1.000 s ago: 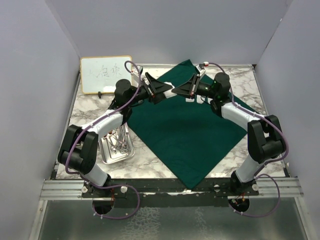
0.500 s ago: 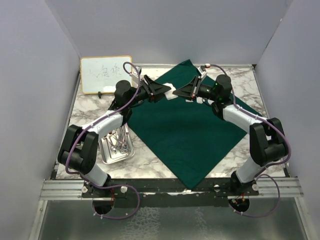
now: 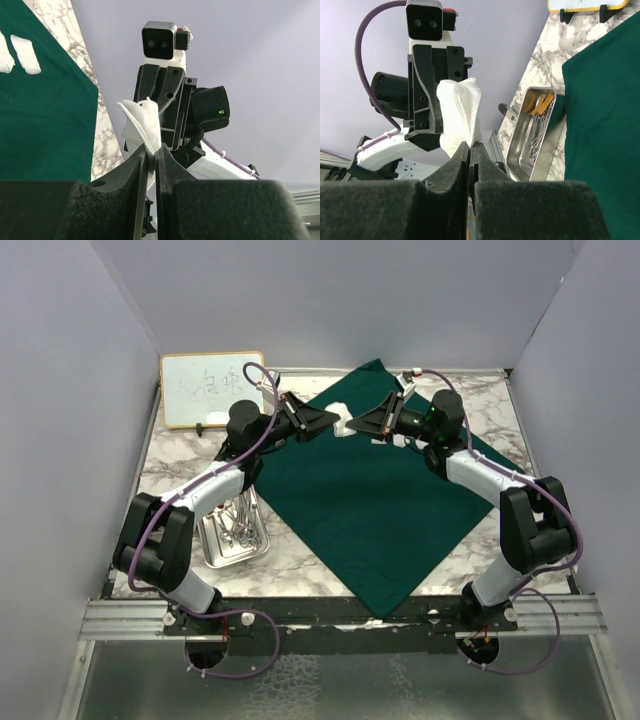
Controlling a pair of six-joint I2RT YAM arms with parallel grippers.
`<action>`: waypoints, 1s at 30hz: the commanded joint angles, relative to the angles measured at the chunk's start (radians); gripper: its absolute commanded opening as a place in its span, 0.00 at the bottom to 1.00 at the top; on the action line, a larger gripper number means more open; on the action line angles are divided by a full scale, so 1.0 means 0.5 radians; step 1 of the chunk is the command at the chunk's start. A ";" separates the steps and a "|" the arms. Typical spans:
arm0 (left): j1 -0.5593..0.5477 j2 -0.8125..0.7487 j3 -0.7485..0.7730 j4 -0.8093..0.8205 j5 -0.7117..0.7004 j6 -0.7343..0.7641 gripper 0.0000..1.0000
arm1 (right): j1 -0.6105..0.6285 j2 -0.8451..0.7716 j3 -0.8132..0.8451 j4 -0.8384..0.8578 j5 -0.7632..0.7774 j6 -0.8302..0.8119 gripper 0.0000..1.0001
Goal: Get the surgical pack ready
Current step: Place the medical item in the container.
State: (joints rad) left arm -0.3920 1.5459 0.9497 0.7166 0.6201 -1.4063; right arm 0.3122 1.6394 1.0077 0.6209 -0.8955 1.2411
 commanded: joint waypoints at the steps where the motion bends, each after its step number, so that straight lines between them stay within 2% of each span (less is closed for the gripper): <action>1: -0.001 -0.026 -0.013 0.068 -0.036 0.025 0.17 | 0.004 -0.082 -0.036 0.027 0.033 -0.016 0.01; 7: -0.001 -0.015 -0.026 0.061 -0.038 0.045 0.38 | 0.004 -0.088 -0.043 0.029 0.025 -0.012 0.01; 13: -0.019 0.033 0.005 0.046 -0.032 0.056 0.39 | 0.004 -0.076 -0.035 0.056 0.015 0.012 0.01; 21: -0.023 0.044 0.009 0.033 -0.048 0.083 0.19 | 0.004 -0.091 -0.042 0.029 0.008 -0.017 0.01; 24: -0.020 0.027 0.001 0.013 -0.057 0.112 0.08 | 0.004 -0.110 -0.055 0.012 0.012 -0.045 0.03; 26: -0.018 0.013 -0.003 -0.002 -0.069 0.135 0.00 | 0.004 -0.122 -0.073 0.025 0.008 -0.057 0.07; 30: 0.009 -0.019 -0.018 -0.058 -0.074 0.216 0.00 | 0.004 -0.147 -0.089 -0.019 -0.023 -0.107 0.20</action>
State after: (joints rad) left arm -0.4000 1.5677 0.9493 0.7036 0.6109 -1.3556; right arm 0.3122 1.6085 0.9760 0.6209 -0.8955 1.2301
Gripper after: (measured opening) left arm 0.030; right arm 0.136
